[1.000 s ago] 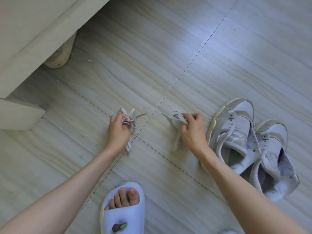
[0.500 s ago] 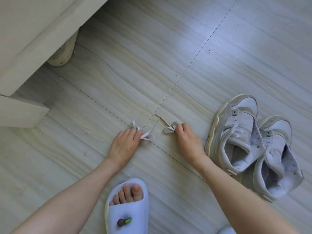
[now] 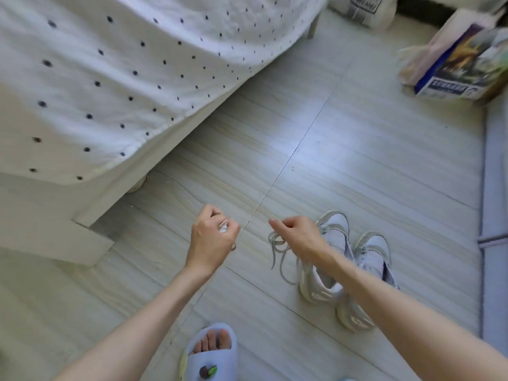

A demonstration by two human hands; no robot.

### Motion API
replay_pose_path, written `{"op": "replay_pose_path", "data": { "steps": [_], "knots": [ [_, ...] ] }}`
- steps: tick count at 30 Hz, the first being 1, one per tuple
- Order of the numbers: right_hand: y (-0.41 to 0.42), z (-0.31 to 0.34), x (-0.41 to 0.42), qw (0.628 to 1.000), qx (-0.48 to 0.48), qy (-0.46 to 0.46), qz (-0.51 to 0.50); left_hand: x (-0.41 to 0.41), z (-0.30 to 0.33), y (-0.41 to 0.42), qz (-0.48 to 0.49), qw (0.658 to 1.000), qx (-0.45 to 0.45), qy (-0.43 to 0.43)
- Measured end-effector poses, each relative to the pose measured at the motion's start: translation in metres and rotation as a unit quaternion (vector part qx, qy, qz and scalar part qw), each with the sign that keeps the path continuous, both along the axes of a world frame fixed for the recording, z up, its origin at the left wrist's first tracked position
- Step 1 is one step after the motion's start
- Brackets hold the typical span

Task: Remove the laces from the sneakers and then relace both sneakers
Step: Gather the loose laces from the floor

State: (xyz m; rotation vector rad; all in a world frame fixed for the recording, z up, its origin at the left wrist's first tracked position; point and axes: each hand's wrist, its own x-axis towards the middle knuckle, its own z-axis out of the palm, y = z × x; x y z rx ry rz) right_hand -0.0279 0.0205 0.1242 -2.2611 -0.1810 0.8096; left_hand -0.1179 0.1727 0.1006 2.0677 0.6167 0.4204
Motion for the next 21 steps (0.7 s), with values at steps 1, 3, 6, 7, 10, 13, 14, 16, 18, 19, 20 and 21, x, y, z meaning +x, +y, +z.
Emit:
{"op": "replay_pose_path", "data": {
  "steps": [1, 3, 6, 7, 10, 13, 14, 16, 18, 19, 20, 21],
  "knots": [
    [-0.002, 0.02, 0.0, 1.0, 0.02, 0.005, -0.017, -0.001, 0.017, 0.001, 0.006, 1.0, 0.0, -0.016],
    [-0.007, 0.052, 0.0, 0.992, 0.095, 0.024, -0.076, -0.003, 0.046, 0.003, 0.004, 0.999, -0.01, -0.032],
    [-0.016, 0.086, -0.004, 0.966, 0.206, 0.053, -0.149, -0.011, 0.078, -0.001, 0.001, 0.996, -0.074, -0.046],
    [-0.021, 0.094, -0.007, 0.952, 0.243, 0.073, -0.168, -0.013, 0.085, -0.005, 0.002, 0.995, -0.09, -0.05],
    [-0.034, 0.097, -0.011, 0.906, 0.331, 0.154, -0.212, -0.013, 0.098, -0.017, -0.026, 0.993, -0.109, -0.045],
    [-0.044, 0.079, -0.002, 0.863, 0.371, 0.22, -0.262, 0.0, 0.09, -0.026, -0.076, 0.993, -0.094, -0.013],
    [-0.046, 0.072, 0.003, 0.849, 0.378, 0.243, -0.277, 0.007, 0.085, -0.028, -0.092, 0.992, -0.084, 0.005],
    [-0.048, 0.06, 0.013, 0.817, 0.39, 0.296, -0.305, 0.021, 0.074, -0.03, -0.108, 0.99, -0.072, 0.053],
    [-0.049, 0.05, 0.021, 0.805, 0.373, 0.34, -0.313, 0.031, 0.069, -0.031, -0.121, 0.982, -0.096, 0.107],
    [-0.05, 0.049, 0.023, 0.808, 0.353, 0.354, -0.313, 0.033, 0.071, -0.031, -0.123, 0.974, -0.14, 0.131],
    [-0.049, 0.05, 0.023, 0.811, 0.336, 0.363, -0.313, 0.035, 0.077, -0.031, -0.118, 0.963, -0.193, 0.146],
    [-0.047, 0.056, 0.022, 0.816, 0.322, 0.366, -0.312, 0.035, 0.084, -0.03, -0.104, 0.954, -0.237, 0.151]
  ]
}}
